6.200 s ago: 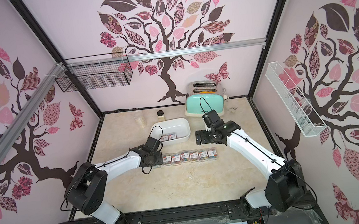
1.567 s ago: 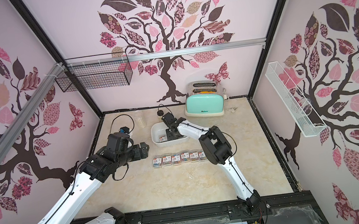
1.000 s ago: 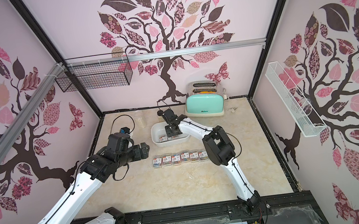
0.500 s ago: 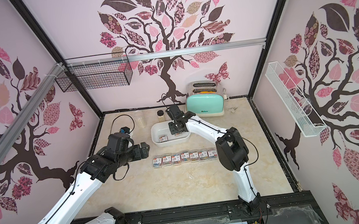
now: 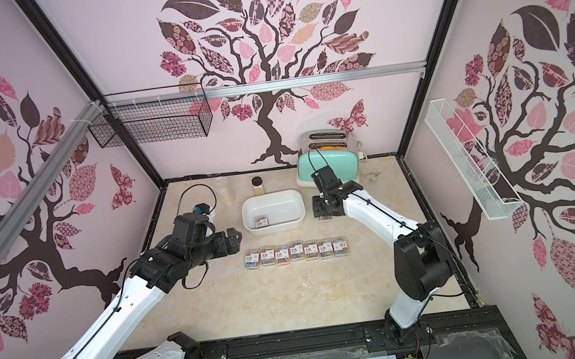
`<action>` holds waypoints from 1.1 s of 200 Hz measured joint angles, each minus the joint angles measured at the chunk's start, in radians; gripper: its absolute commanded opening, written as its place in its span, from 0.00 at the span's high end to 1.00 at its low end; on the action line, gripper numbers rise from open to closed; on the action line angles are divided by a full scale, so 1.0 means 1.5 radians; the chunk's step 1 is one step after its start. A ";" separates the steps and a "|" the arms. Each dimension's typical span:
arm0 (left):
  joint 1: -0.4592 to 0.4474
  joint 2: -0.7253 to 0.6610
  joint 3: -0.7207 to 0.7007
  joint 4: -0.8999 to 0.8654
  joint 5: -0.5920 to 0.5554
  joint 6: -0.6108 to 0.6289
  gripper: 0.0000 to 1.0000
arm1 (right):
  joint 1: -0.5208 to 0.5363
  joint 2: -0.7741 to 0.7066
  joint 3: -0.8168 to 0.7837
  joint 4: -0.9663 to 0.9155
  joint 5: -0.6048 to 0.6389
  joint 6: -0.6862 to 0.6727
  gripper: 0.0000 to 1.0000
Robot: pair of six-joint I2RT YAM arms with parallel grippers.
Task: Take the paper clips out of the storage box
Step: Pick up the boxed paper clips from the storage box, then place the boxed paper clips at the center of the board.
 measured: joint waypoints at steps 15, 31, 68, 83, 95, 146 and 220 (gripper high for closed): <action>0.000 0.000 -0.001 0.000 0.007 0.000 0.06 | -0.018 -0.026 -0.050 -0.002 0.003 0.011 0.61; 0.000 -0.001 -0.003 0.000 0.012 0.000 0.06 | -0.036 -0.049 -0.095 0.003 0.003 0.025 0.61; 0.000 -0.007 -0.009 0.000 0.026 0.002 0.06 | -0.078 -0.090 -0.179 0.016 0.007 0.055 0.62; 0.000 -0.009 -0.010 0.000 0.031 0.003 0.06 | -0.091 -0.094 -0.195 0.016 0.009 0.063 0.62; 0.000 -0.012 -0.012 0.001 0.035 0.003 0.06 | -0.098 -0.094 -0.200 0.018 0.010 0.069 0.62; 0.000 -0.012 -0.014 0.001 0.047 0.006 0.06 | -0.124 -0.094 -0.233 0.037 0.012 0.087 0.63; 0.000 0.000 -0.014 0.005 0.051 0.012 0.06 | -0.136 -0.054 -0.237 0.060 0.001 0.089 0.60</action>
